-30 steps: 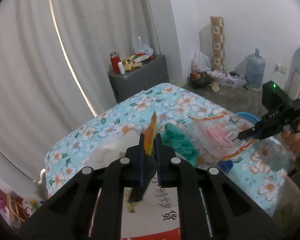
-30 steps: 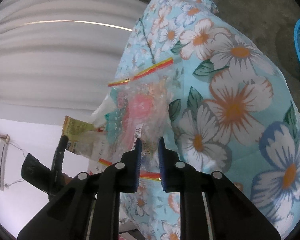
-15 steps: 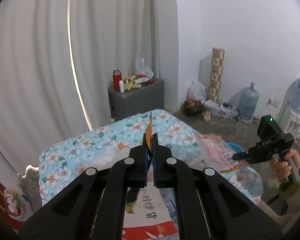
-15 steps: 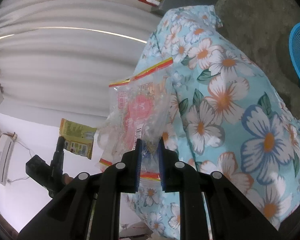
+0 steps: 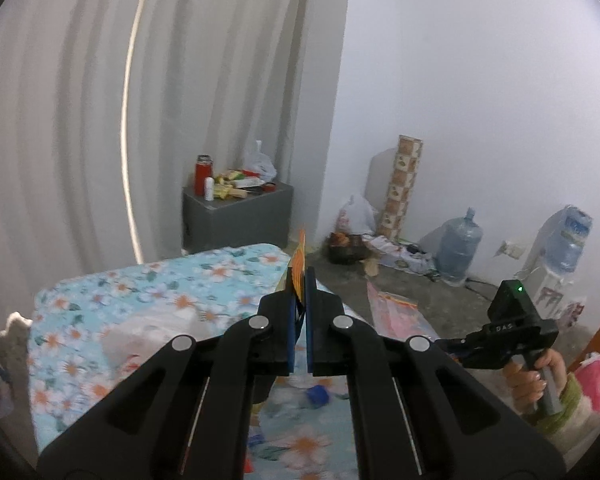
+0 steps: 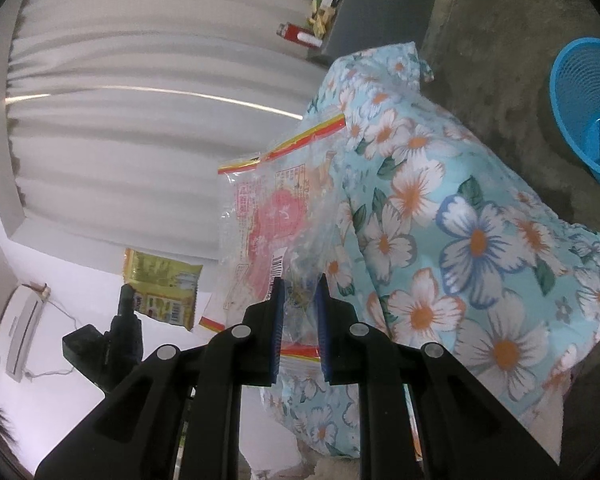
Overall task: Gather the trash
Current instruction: 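Carry both items over the blue wastebasket and open both grippers to drop them, then move both empty tools back over the trash on the bed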
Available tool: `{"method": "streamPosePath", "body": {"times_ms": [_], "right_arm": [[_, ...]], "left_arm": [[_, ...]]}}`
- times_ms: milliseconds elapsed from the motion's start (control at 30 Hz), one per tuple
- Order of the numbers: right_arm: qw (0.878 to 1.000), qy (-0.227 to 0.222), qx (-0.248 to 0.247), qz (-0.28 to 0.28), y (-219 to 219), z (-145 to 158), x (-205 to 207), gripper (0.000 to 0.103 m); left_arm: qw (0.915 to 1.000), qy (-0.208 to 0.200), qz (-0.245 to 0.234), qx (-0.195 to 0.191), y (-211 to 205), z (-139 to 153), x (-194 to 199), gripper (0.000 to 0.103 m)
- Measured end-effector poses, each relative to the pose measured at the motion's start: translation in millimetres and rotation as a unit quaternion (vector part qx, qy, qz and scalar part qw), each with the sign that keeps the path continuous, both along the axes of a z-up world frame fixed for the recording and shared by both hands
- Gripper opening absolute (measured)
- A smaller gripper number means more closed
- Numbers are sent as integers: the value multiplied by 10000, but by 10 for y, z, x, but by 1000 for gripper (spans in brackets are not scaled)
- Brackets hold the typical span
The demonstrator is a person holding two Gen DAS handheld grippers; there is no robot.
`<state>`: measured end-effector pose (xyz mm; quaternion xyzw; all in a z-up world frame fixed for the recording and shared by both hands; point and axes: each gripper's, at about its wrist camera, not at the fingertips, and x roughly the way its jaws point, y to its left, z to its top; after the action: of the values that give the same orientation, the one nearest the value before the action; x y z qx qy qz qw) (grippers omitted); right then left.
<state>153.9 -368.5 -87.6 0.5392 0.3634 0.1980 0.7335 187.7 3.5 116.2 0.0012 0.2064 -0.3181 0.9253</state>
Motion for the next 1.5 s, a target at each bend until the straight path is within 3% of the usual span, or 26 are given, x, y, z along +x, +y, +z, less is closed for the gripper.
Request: {"method": "streamPosePath", "body": {"times_ms": [367, 567, 667, 767, 867, 933, 1067, 1233, 1300, 1333, 1367, 1400, 1433, 1500], "right_arm": [[9989, -135, 110, -441, -428, -90, -304, 15], [9933, 37, 20, -1155, -953, -273, -603, 15], [9844, 287, -357, -1698, -1309, -362, -778, 15], [9676, 718, -926, -2238, -1623, -473, -921, 15], [9417, 1278, -1667, -2628, -1829, -610, -960, 15], [9219, 1705, -2083, -2788, -1946, -780, -917, 15], [8989, 2242, -2544, -2775, -2098, -1140, -727, 15], [8918, 2591, -2642, -2604, -2267, -1602, -391, 16], [8953, 2662, -2594, -2456, -2350, -1820, -226, 17], [8950, 2747, -2581, -2384, -2381, -1941, -124, 19], [8950, 2788, -2577, -2341, -2422, -2020, -26, 23], [8987, 2782, -2518, -2268, -2450, -2138, 65, 41], [9011, 2806, -2448, -2221, -2471, -2260, 127, 59], [8990, 2929, -2409, -2190, -2480, -2432, 175, 60]], "left_arm": [[9982, 261, -546, -46, -840, -99, -46, 2], [9919, 740, -1032, 30, -1540, -374, 78, 2], [9864, 931, -1348, 136, -2019, -521, 174, 2], [9767, 1218, -1741, 285, -2642, -720, 303, 2], [9663, 1473, -2005, 656, -3277, -1017, 403, 2], [9580, 1680, -2107, 978, -3676, -1312, 524, 2], [9406, 2095, -2150, 1584, -4369, -1945, 734, 2], [9185, 2626, -2020, 2161, -5026, -2741, 1046, 2], [9110, 2804, -1959, 2306, -5200, -2980, 1166, 2], [9061, 2890, -1903, 2432, -5315, -3137, 1236, 5], [9043, 2886, -1835, 2555, -5359, -3229, 1290, 16], [9037, 2864, -1768, 2647, -5376, -3308, 1318, 25], [9026, 2871, -1695, 2722, -5418, -3394, 1372, 45], [9059, 2809, -1524, 2779, -5434, -3458, 1456, 48]]}}
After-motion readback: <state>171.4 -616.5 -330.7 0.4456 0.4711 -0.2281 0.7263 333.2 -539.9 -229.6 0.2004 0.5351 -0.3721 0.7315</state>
